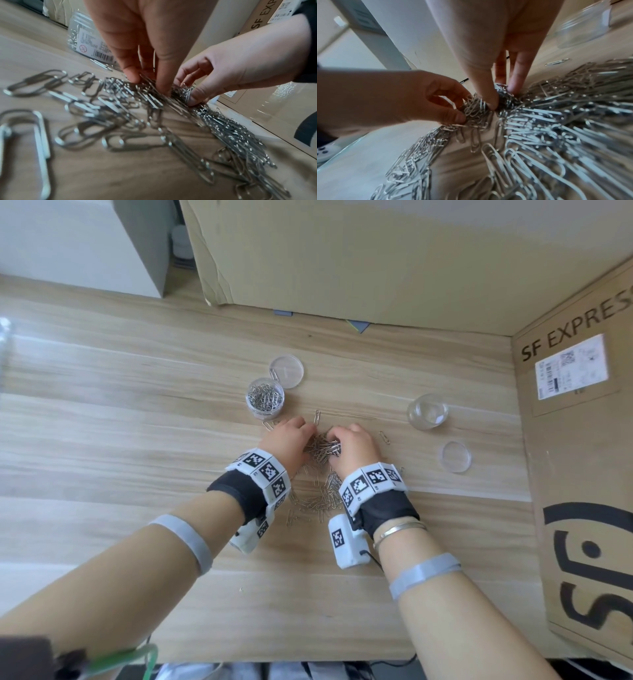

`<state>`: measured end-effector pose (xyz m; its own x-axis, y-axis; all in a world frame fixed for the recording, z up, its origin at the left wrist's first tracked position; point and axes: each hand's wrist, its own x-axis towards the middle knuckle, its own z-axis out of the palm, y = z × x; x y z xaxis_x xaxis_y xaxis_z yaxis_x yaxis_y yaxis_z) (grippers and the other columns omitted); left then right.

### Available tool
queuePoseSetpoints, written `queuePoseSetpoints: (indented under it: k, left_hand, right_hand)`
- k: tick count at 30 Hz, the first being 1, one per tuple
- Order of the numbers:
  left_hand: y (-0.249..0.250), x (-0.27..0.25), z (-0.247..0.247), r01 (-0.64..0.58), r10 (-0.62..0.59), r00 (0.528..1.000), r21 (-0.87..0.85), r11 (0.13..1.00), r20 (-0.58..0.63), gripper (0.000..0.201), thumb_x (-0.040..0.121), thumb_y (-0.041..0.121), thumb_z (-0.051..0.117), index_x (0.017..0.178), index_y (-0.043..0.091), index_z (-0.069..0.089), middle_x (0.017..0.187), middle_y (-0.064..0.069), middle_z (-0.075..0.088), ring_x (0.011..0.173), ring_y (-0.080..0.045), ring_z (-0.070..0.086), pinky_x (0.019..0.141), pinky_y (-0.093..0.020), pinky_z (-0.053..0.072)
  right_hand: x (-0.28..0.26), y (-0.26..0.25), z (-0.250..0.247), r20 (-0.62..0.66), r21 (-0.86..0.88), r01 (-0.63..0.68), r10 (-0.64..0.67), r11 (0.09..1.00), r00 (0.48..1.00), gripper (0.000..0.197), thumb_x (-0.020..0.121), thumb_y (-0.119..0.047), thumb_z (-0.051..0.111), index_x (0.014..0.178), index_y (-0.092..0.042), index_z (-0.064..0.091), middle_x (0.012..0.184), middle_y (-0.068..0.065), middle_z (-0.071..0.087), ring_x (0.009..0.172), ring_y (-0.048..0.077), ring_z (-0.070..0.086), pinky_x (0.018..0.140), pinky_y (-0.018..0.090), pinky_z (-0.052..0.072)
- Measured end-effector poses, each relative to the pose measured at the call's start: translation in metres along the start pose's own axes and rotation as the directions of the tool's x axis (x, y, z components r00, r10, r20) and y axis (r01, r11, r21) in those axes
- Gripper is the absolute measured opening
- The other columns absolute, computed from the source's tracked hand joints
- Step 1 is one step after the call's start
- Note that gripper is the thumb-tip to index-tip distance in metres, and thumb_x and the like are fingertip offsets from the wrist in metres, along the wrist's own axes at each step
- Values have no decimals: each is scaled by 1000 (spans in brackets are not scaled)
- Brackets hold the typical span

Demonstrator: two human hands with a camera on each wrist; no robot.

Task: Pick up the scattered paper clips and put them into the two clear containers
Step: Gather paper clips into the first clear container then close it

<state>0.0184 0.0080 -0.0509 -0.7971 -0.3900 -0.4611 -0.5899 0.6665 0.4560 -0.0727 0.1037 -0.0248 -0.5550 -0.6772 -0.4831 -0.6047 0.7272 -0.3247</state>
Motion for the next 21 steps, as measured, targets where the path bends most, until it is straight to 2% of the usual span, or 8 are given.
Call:
queuePoseSetpoints:
  k: [3, 6, 9, 14, 18, 21]
  left_hand:
    - [0, 1, 0, 10, -11, 1000, -30, 999, -14, 36, 86, 13, 57, 122, 12, 52, 120, -11, 54, 110, -30, 53, 90, -39, 45]
    - [0, 1, 0, 20, -22, 999, -57, 998, -24, 33, 86, 11, 54, 119, 11, 54, 117, -12, 56, 106, -30, 56, 88, -39, 47]
    - [0, 0, -1, 39, -42, 999, -93, 995, -29, 33, 86, 10, 55, 119, 10, 56, 115, -12, 57, 105, -31, 57, 87, -37, 46]
    - [0, -3, -10, 30, -45, 994, -151, 988, -98, 27, 86, 15, 59, 111, 6, 61, 108, -15, 62, 101, -31, 58, 85, -38, 47]
    - [-3, -5, -26, 12, -50, 978, -186, 982, -201, 24, 86, 11, 58, 108, 3, 62, 106, -16, 63, 100, -31, 59, 82, -34, 44]
    - [-8, -7, -39, 18, -68, 965, -197, 980, -253, 24, 86, 12, 57, 109, 3, 62, 108, -14, 64, 102, -29, 58, 83, -31, 44]
  right_hand:
    - [2, -2, -1, -15, 14, 9, -9, 1000, 1000, 29, 84, -4, 59, 110, -16, 63, 118, 7, 56, 101, 22, 57, 75, 23, 38]
    - [4, -3, -2, 4, 14, 18, -18, 1000, 1000, 27, 83, -8, 61, 108, -17, 63, 111, 7, 61, 97, 23, 57, 77, 26, 42]
    - [6, -4, -3, -3, 22, -4, 4, 1000, 1000, 24, 82, -11, 63, 105, -18, 64, 85, 3, 58, 77, 19, 50, 66, 26, 38]
    - [8, -11, -11, -47, 44, 2, 0, 999, 999, 16, 81, -15, 63, 95, -21, 65, 61, -7, 49, 65, 17, 49, 57, 23, 33]
    - [13, -20, -23, -83, 93, 61, -53, 994, 995, 15, 81, -16, 65, 95, -21, 66, 63, -9, 48, 53, 12, 43, 48, 21, 30]
    - [18, -26, -30, -120, 129, 96, -81, 987, 990, 15, 81, -17, 66, 95, -20, 67, 66, -11, 49, 60, 13, 46, 58, 21, 35]
